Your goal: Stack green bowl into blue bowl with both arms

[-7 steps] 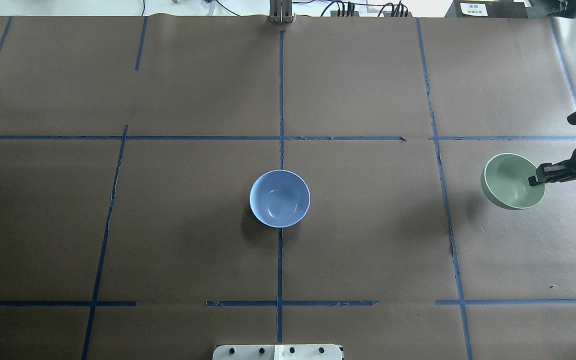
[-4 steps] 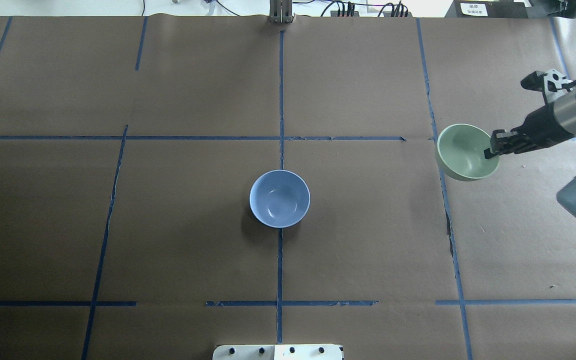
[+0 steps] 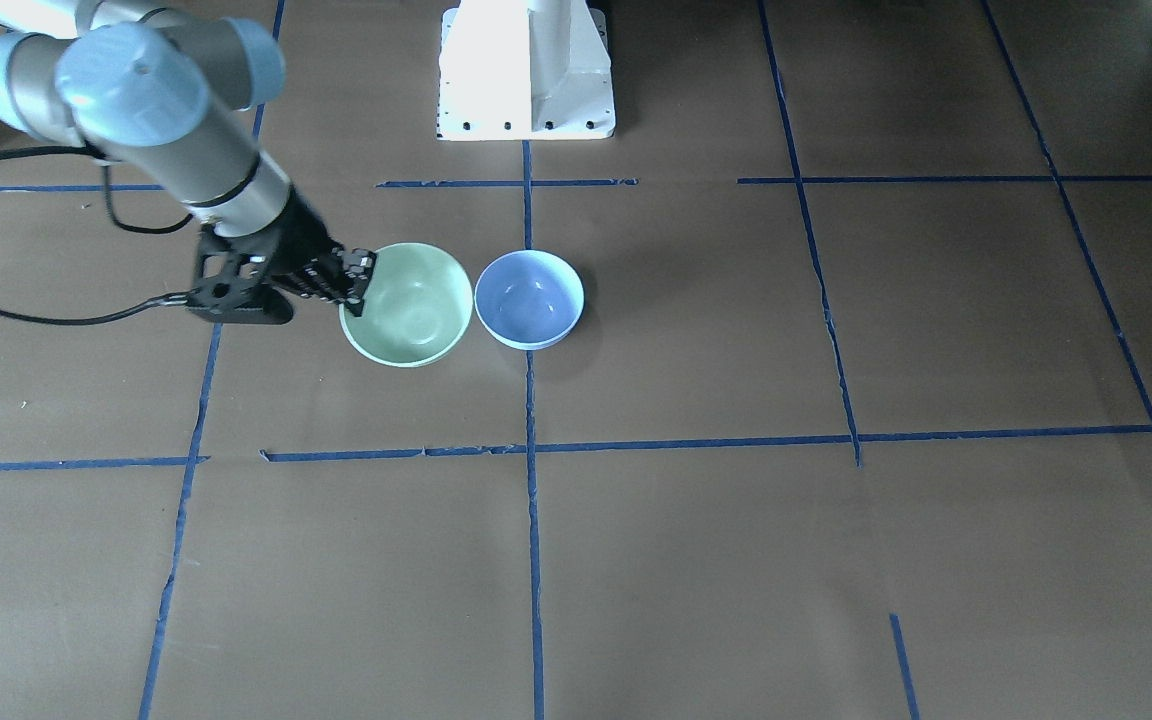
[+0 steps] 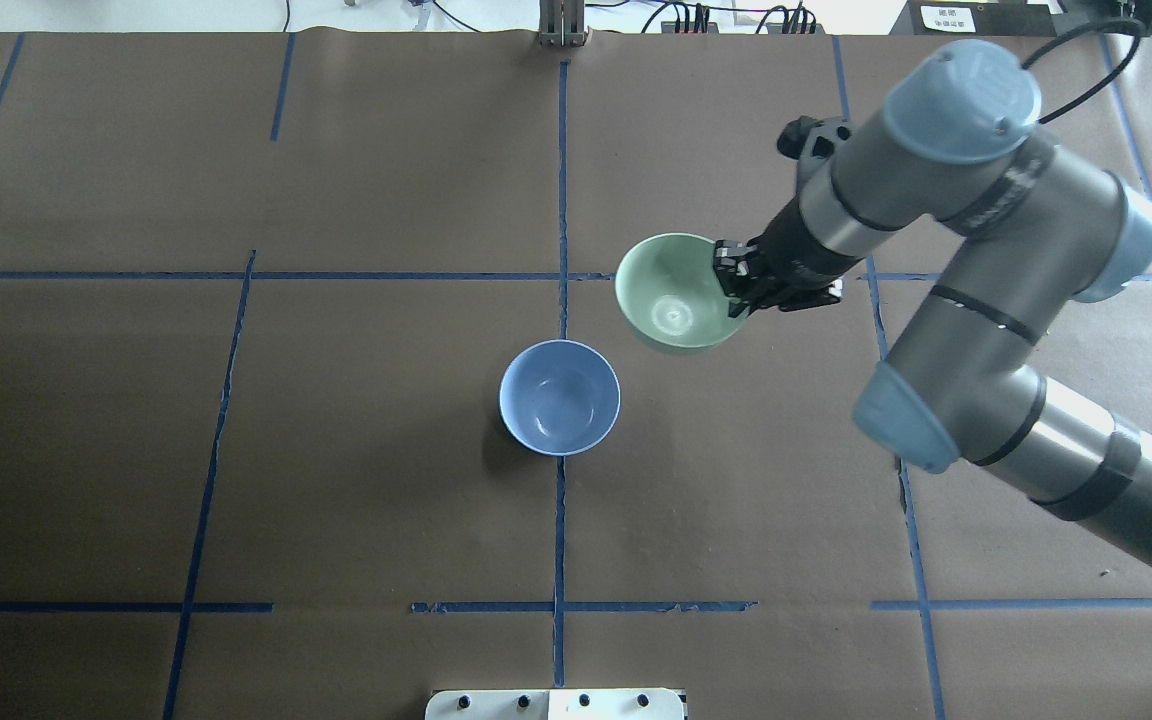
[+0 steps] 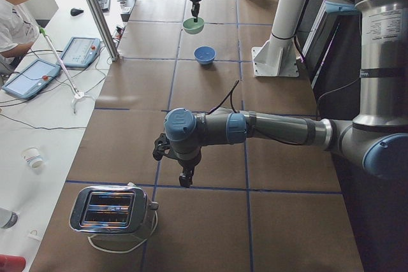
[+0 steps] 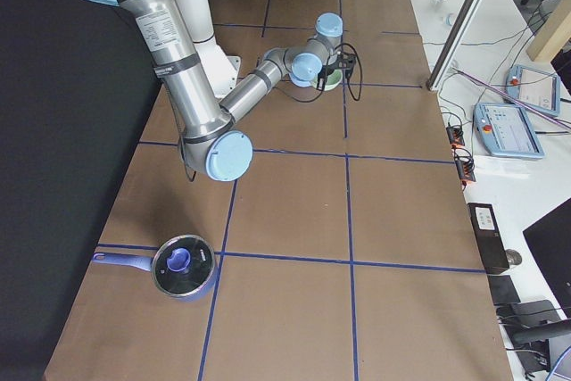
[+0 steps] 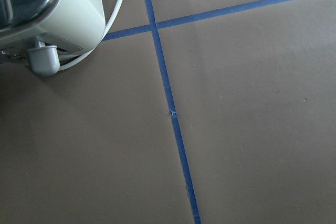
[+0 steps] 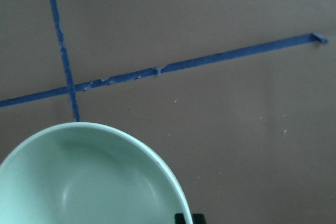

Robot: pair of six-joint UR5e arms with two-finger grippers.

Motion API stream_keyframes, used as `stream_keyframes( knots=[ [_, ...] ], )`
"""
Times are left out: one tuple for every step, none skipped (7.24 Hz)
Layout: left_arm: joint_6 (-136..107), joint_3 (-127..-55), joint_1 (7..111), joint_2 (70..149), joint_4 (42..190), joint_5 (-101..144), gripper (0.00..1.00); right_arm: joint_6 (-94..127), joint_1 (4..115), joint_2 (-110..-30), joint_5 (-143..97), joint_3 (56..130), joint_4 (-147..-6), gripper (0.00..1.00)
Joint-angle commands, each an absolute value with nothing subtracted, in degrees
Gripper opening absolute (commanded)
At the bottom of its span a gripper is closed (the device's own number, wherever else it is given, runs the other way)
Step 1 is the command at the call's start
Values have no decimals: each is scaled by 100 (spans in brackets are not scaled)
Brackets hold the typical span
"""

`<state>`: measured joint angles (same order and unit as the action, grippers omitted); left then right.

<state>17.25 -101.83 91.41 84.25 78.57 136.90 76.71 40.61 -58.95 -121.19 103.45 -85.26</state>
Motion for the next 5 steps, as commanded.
stream_keyframes(
  knots=[
    [1714,-10125,9132,8429,7857,13605,100,8471,3141,-5476,-11254,10336,-8798,0],
    [1723,-10134,9123,8446,7866,13605,100,8577,2877,-5389,-10954,10153,-8754,0],
    [1714,-10134,9123,8446,7866,13605,100,8596,2804,-5266,-10916,9951,-8745,0],
    [1714,-10134,9123,8446,7858,13605,100,8587,2786,-5247,-10873,9793,-8736,0],
    [1714,-10134,9123,8446,7857,13605,100,8587,2751,-5264,-10837,9756,-8736,0]
  ],
)
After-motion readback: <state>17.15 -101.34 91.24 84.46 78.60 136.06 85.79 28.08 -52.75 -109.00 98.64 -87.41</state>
